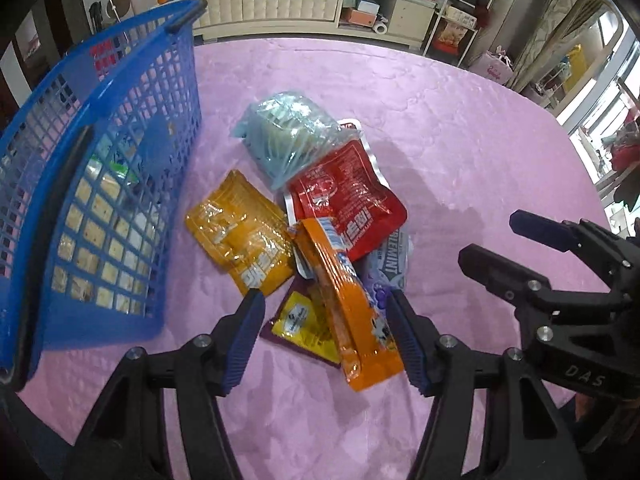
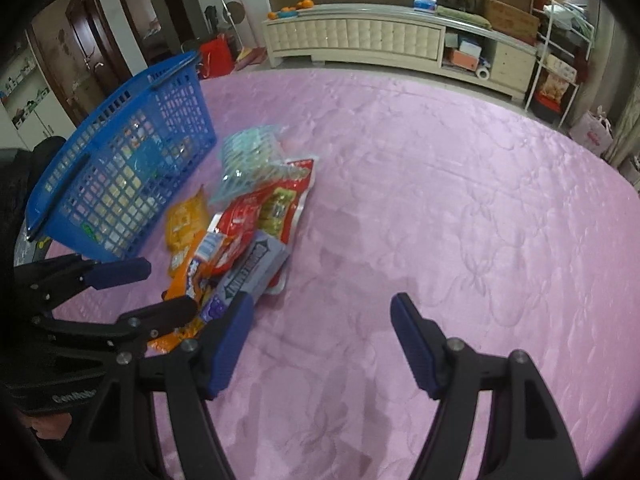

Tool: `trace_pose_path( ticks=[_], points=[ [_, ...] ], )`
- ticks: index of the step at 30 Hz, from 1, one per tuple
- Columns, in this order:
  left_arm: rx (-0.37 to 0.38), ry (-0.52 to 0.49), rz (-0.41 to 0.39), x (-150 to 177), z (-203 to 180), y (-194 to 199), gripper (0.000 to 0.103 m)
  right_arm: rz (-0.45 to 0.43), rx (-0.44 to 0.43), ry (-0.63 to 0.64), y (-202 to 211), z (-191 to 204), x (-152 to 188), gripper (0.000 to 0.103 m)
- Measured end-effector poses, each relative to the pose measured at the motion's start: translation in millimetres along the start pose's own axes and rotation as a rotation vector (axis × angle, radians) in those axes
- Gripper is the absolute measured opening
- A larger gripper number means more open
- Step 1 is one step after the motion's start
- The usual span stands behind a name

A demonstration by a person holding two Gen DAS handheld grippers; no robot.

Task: Organize snacks
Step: 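Move both open tools back toward the snack pile, then grasp the orange stick snack packet with the left tool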

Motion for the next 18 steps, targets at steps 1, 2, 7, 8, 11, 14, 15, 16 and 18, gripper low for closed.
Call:
trace_pose_path(
  ticks=[1,2,7,8,11,14,15,16,18],
  points=[
    [0.002,-0.001,0.007,0,0,-1,0.060,-0.002,-0.008,-0.006,0,0,-1,0.075],
    [0.004,-0.001,0.016,0,-1,-2,0.057,-0.004,-0.012,-0.009,0,0,-2,0.075],
    [-0.008,-0.032,0.023,-2,-6,-6,0.039,-0.007,-0.010,-0.027,-1,-5,-2,0.075],
    [0.004,-0.030,0.026,-2,-8,-5,0.028,-0.009,-0.017,-0.035,0,-5,-2,0.075],
    [0.018,-0.021,0.025,0,-10,-4,0.021,-0.007,0.011,-0.035,3,-9,-1,0.075],
    [0.030,-0.014,0.021,3,-10,-1,0.017,-0.003,0.005,-0.041,3,-9,-1,0.075],
    [0.028,-0.016,0.019,4,-11,0,0.014,-0.006,-0.004,-0.041,5,-8,-2,0.075],
    [0.027,-0.018,0.014,4,-10,2,0.014,-0.007,-0.006,-0.036,5,-6,-3,0.075],
    [0.023,-0.015,-0.003,3,-7,6,0.012,-0.018,-0.009,-0.021,8,-1,-6,0.075]
  ],
)
Point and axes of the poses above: each gripper's, at about its wrist camera, not at the fingertips, and y roughly against the way its jaws point, z to its left, x to its underside, the point moved 8 cm from there along -y, roughly the way its jaws point, and after that the axes turned 15 degrees about -x, right-handed, at the moved point
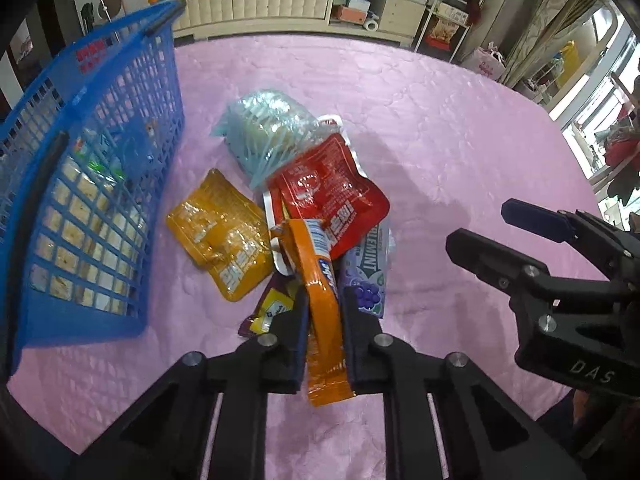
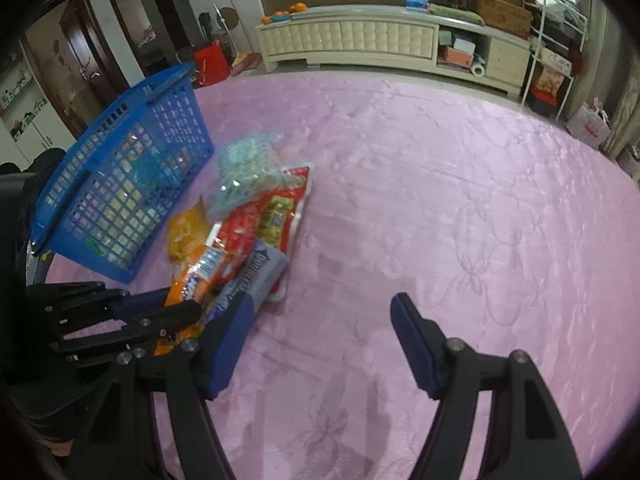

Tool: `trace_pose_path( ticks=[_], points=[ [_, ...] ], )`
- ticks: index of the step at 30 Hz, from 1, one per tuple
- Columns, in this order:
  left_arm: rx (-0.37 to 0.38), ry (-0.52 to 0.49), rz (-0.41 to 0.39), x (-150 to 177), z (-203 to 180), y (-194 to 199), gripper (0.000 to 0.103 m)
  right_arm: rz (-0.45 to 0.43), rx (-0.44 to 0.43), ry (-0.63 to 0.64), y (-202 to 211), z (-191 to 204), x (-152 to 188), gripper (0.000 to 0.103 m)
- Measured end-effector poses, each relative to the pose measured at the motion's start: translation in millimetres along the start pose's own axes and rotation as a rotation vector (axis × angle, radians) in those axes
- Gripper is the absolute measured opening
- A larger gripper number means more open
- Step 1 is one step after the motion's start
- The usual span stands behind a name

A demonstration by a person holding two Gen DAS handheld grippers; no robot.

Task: Organize snacks
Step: 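Grasp the orange stick snack packet with the left tool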

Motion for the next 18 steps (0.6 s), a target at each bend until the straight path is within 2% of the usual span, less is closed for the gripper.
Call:
trace_pose_path(
  ticks=[8,13,18],
  points=[
    [0.013,0.016,-0.093,-5,16,34,0.011,-0.004,-0.006,0.044,5,20,-8,0.075],
    [0.029,0.016,-0.162,-24,20,61,0.011,-0.009,-0.007,0.041,11,28,-25,0.075],
    [-0.029,0.026,-0.294,-42,42,93,0.011,-0.015,0.011,0.095,14,39,-49,0.075]
  ],
)
Point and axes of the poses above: each gripper's, at about its wrist camera, not at the fingertips, and y roughly against the way its jaws point, z to its left, x to its underside, the point moved 8 cm from there along -y, roughly the way its jaws point, and after that the axes turned 15 degrees about -x, right-handed, at the moved point
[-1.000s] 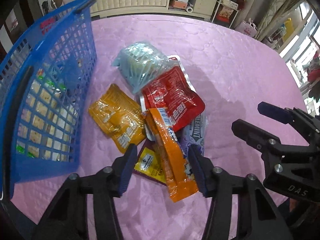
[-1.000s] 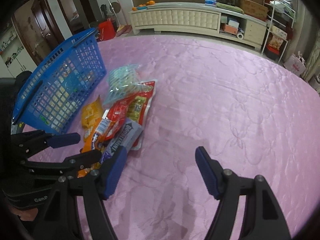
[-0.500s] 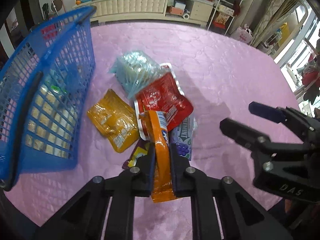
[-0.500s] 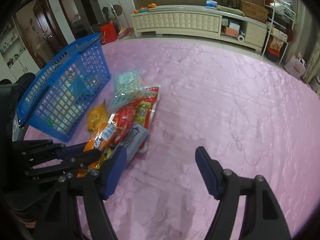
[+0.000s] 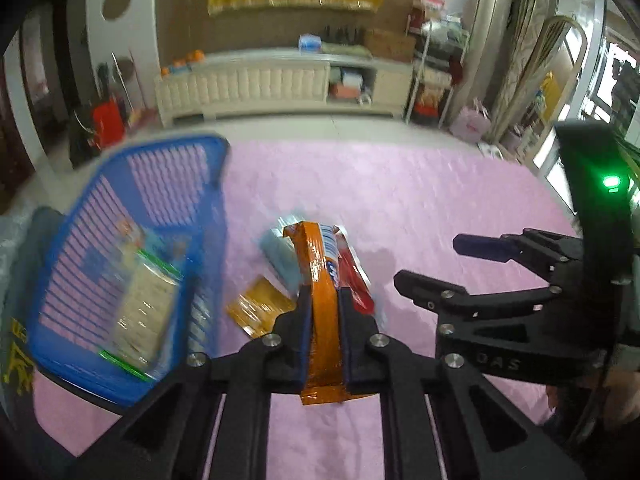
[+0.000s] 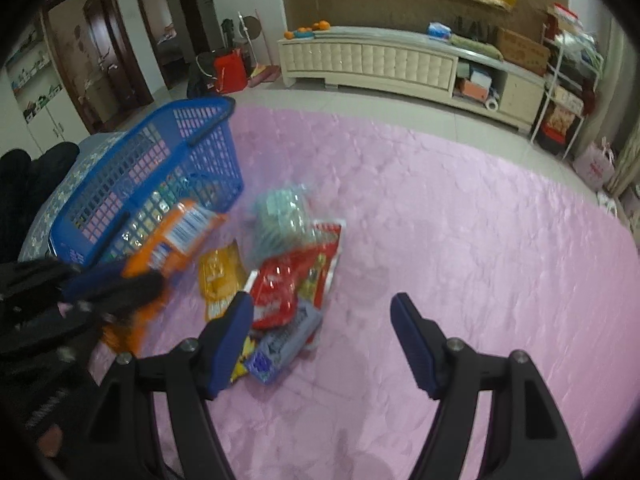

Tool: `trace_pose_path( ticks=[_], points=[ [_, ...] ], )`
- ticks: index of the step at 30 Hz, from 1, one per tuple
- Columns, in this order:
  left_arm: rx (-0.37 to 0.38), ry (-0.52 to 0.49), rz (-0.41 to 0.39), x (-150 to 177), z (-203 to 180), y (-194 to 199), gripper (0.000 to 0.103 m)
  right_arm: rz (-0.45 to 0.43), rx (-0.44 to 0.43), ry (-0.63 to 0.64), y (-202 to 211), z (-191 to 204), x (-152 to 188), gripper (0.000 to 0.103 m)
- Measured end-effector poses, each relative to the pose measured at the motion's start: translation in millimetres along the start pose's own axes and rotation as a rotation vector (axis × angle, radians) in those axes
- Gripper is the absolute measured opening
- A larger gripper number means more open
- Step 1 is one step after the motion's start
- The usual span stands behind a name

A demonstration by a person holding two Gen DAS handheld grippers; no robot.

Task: Organize snacks
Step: 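Grasp the orange stick snack packet with the left tool, then drop the orange packet in the basket with the left tool while the right tool grasps the mesh bag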

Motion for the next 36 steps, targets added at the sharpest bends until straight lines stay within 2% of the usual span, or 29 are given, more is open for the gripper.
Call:
trace_pose_path(
  ticks=[5,9,15,17,21,26,27,29,33,36],
  points=[
    [-0.050,0.048,-0.080,-19,38,15,0.011,0.025,-0.009,0.044,-17,10,-22,0.075],
    [-0.088,0.098,-0.085,-26,71,6,0.011,0.045,-0.021,0.061,-39,14,-35,0.075],
    [-0.112,0.169,-0.042,-21,111,-14,0.011,0.103,-0.003,0.089,-82,17,-39,0.075],
    [-0.113,0.182,-0.029,-20,121,-21,0.011,0.118,0.008,0.094,-96,13,-41,0.083],
    [-0.117,0.184,0.002,-15,130,-35,0.011,0.155,-0.002,0.055,-126,2,-38,0.084],
    [-0.159,0.194,0.059,-6,142,-53,0.011,0.193,-0.018,0.042,-151,-7,-33,0.084],
    [-0.157,0.193,0.067,-5,141,-56,0.011,0.190,-0.006,0.055,-154,-7,-33,0.083],
    [-0.139,0.197,0.083,-3,141,-60,0.011,0.184,0.001,0.090,-156,-4,-35,0.070],
    [-0.116,0.185,0.086,-1,139,-64,0.011,0.177,-0.005,0.107,-156,1,-35,0.061],
    [-0.103,0.153,0.075,0,133,-61,0.011,0.098,-0.018,0.115,-138,5,-41,0.059]
  ],
)
Point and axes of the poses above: each gripper's, at about its wrist camera, not at the fingertips, and y roughly against the way its jaws point, z to its left, x to its underside, the point moved 8 cm from there along -y, roughly the way its jaws point, and after that the axes turned 15 degrees about -x, right-handed, at the moved point
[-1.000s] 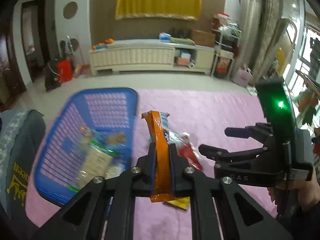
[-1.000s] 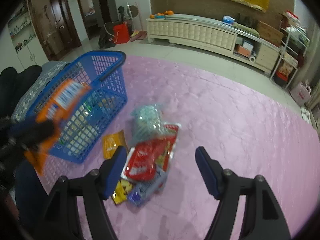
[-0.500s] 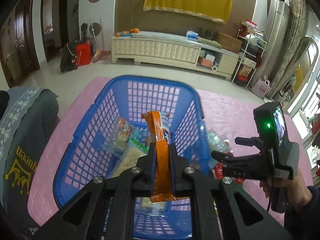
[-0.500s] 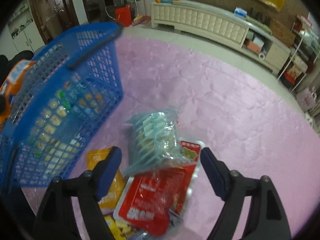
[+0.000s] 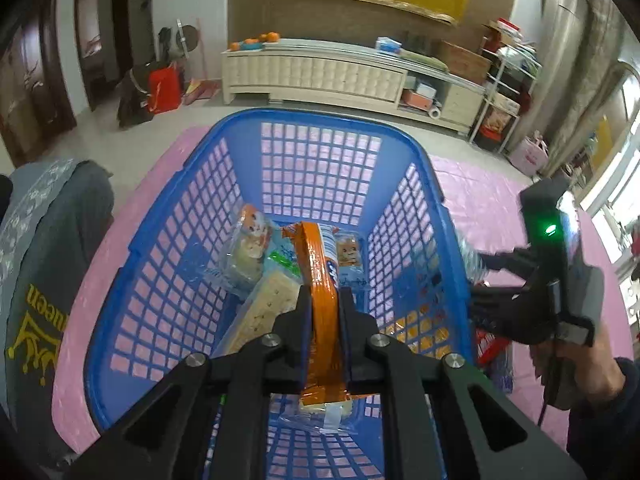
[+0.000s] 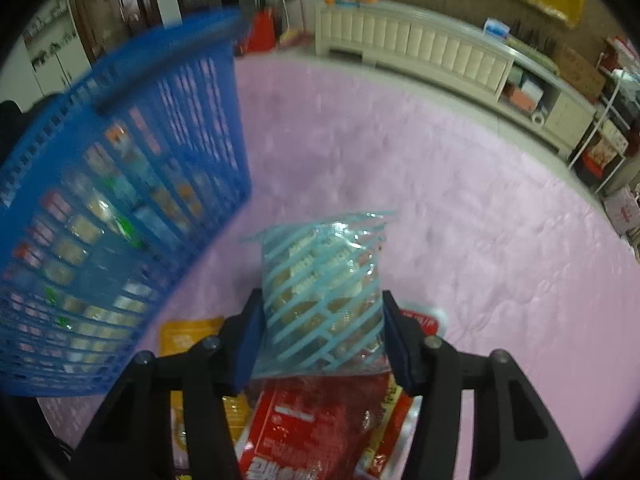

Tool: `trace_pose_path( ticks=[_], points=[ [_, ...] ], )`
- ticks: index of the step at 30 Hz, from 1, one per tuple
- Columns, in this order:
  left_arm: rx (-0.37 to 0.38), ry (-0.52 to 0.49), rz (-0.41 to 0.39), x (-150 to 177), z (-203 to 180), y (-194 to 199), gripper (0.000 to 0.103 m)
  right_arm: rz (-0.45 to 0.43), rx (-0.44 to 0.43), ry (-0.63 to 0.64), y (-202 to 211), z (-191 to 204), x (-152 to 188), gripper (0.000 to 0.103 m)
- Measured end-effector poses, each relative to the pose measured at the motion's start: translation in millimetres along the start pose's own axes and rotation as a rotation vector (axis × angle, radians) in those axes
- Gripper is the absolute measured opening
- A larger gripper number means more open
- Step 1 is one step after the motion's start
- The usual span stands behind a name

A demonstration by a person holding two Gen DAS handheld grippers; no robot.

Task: Organize snacks
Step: 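Drop the orange packet in the basket with the left tool while the right tool grasps the mesh bag, then carry the light-blue mesh bag over the basket and open the right tool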

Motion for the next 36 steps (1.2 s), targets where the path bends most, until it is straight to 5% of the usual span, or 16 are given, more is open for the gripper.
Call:
trace_pose_path(
  ticks=[8,10,12,36],
  points=[
    [0.048,-0.059,0.030,12,-14,0,0.013,-0.030,-0.004,-0.019,32,12,-3,0.059],
    [0.058,-0.064,0.033,12,-15,1,0.018,-0.059,-0.010,-0.030,45,13,-3,0.059],
    [0.052,-0.053,0.030,9,-11,1,0.040,-0.095,-0.008,-0.049,63,18,-2,0.059],
    [0.070,-0.105,-0.157,-9,45,96,0.063,-0.207,-0.018,0.028,145,132,-26,0.059]
  ],
)
Point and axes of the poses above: each gripper's, at about its wrist camera, not at the fingertips, and y roughly against the way its jaws point, z to its left, x to its underside, the point moved 8 cm from there along -y, roughly the way its jaws point, and after that the axes turned 15 degrees about -x, right-handed, at the moved point
